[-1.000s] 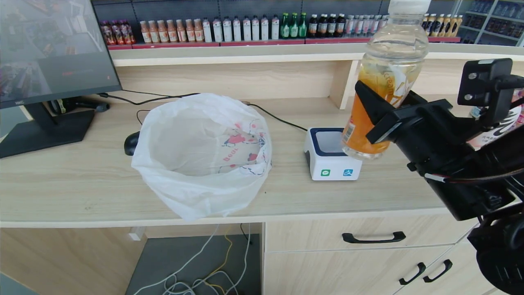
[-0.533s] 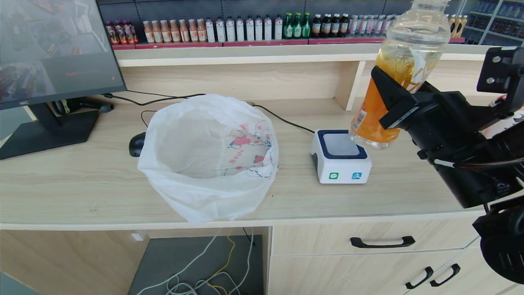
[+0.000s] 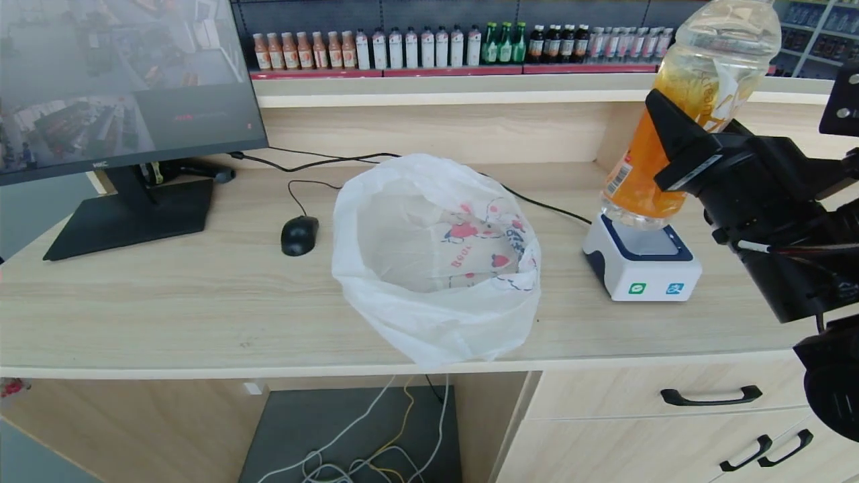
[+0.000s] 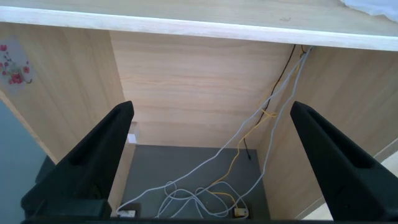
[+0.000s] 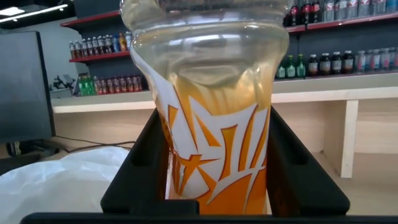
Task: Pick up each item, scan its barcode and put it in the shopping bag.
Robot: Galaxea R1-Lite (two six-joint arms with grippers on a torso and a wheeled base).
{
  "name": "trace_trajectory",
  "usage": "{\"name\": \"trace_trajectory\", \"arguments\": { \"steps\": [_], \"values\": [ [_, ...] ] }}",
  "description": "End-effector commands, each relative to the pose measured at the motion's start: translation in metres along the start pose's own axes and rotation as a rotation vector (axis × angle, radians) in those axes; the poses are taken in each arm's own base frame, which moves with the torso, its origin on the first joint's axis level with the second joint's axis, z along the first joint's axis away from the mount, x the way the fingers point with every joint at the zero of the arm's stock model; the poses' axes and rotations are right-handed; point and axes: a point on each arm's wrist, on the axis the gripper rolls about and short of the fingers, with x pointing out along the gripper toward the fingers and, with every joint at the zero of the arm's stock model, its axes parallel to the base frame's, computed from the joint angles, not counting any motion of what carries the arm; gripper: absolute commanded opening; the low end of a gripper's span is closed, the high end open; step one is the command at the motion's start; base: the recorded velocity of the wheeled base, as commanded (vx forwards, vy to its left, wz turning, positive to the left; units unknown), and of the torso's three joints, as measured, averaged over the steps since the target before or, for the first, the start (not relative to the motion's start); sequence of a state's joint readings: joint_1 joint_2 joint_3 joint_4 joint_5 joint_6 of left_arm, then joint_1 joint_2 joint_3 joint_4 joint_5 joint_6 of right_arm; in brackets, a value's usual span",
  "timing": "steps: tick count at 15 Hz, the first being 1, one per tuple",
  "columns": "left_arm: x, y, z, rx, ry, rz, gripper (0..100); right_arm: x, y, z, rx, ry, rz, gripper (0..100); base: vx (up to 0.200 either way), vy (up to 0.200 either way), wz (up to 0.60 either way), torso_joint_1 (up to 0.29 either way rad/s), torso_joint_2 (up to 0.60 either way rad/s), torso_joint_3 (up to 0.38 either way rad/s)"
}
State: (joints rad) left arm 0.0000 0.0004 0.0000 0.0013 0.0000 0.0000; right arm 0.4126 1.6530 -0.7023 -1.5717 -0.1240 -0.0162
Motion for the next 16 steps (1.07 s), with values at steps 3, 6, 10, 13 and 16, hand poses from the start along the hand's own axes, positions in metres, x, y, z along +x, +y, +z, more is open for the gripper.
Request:
{"name": "trace_trajectory", "arguments": {
  "steps": [3, 6, 10, 13, 16],
  "values": [
    [0.000, 0.000, 0.000, 0.000, -0.002, 0.000, 100, 0.015, 0.002, 0.001, -0.023, -0.044, -0.001, 0, 0.000, 0.200, 0.00, 0.002, 0.00, 0.002],
    [0.000, 0.000, 0.000, 0.002, -0.002, 0.000, 100, 0.019, 0.013, -0.014, -0.015, -0.011, 0.028, 0, 0.000, 0.133, 0.00, 0.002, 0.00, 0.000],
    [0.000, 0.000, 0.000, 0.002, -0.002, 0.000, 100, 0.032, 0.024, -0.035, 0.003, 0.007, 0.052, 0, 0.000, 0.000, 0.00, 0.000, 0.00, 0.000],
    [0.000, 0.000, 0.000, 0.003, -0.002, 0.000, 100, 0.042, 0.034, -0.053, 0.015, 0.016, 0.070, 0, 0.000, 0.000, 0.00, 0.000, 0.00, 0.000],
    [0.000, 0.000, 0.000, 0.003, -0.002, 0.000, 100, 0.046, 0.060, -0.073, 0.046, 0.035, 0.127, 0, 0.000, 0.000, 0.00, 0.000, 0.00, 0.000]
  ]
}}
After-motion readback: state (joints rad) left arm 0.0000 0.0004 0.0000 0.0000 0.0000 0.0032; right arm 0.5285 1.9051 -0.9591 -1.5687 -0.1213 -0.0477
